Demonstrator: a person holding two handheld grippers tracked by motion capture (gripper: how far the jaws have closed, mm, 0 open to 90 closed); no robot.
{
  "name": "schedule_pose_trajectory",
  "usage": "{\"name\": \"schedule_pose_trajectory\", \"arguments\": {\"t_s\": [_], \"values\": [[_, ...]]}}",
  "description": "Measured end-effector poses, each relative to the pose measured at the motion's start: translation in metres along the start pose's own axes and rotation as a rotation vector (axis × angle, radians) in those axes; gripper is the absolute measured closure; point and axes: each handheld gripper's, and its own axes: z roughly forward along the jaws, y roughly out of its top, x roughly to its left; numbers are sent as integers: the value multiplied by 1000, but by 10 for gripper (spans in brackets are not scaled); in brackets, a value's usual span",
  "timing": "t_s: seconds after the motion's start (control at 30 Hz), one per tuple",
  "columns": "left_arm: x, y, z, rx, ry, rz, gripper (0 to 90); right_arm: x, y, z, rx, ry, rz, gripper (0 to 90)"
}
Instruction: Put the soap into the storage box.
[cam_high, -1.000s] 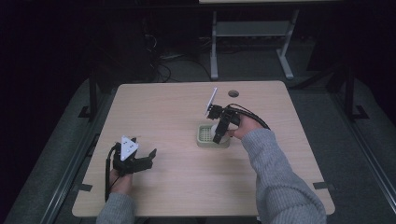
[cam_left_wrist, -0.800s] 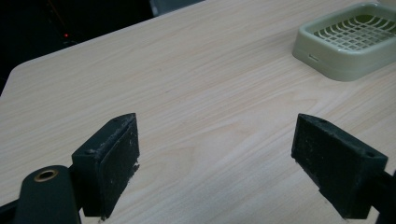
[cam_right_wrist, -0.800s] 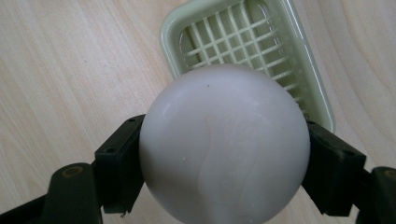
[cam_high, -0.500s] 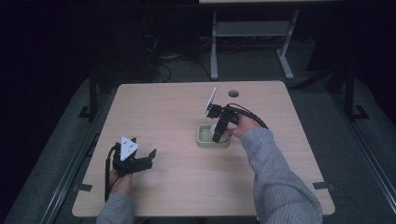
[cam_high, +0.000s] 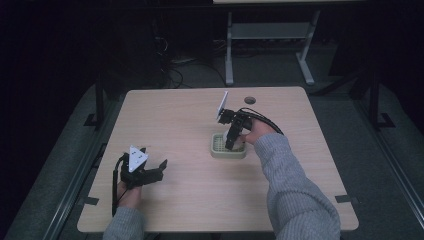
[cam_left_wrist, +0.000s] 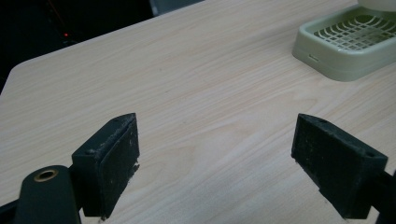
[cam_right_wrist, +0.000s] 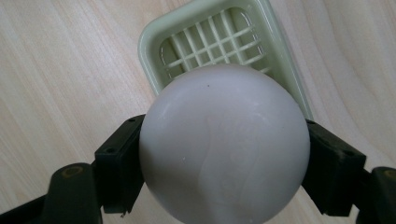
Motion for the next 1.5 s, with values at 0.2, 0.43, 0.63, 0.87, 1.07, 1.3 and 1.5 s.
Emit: {"name": "schedule_pose_trajectory", "arguments": {"t_s": [0.2, 0.43, 0.63, 0.87, 1.07, 1.3, 1.5], "values": [[0, 0, 0, 1, -2, 0, 148, -2, 5, 4, 17, -9, 4, 235], [0, 0, 0, 0, -2, -1, 148, -2, 9, 8, 19, -14, 3, 235], [0, 0, 0, 1, -2, -3, 148, -4, 10, 12, 22, -17, 5, 235], [0, 0, 0, -1, -3, -1, 148, -5, 10, 17, 20, -18, 13, 234], [0, 0, 0, 0, -4, -1, 148, -6, 11, 19, 29, -24, 14, 235], [0, 0, 0, 1, -2, -3, 148, -6, 12, 21, 27, -33, 10, 235], [1, 0, -1, 4, -1, -4, 148, -5, 14, 25, 36, -27, 11, 235]]}}
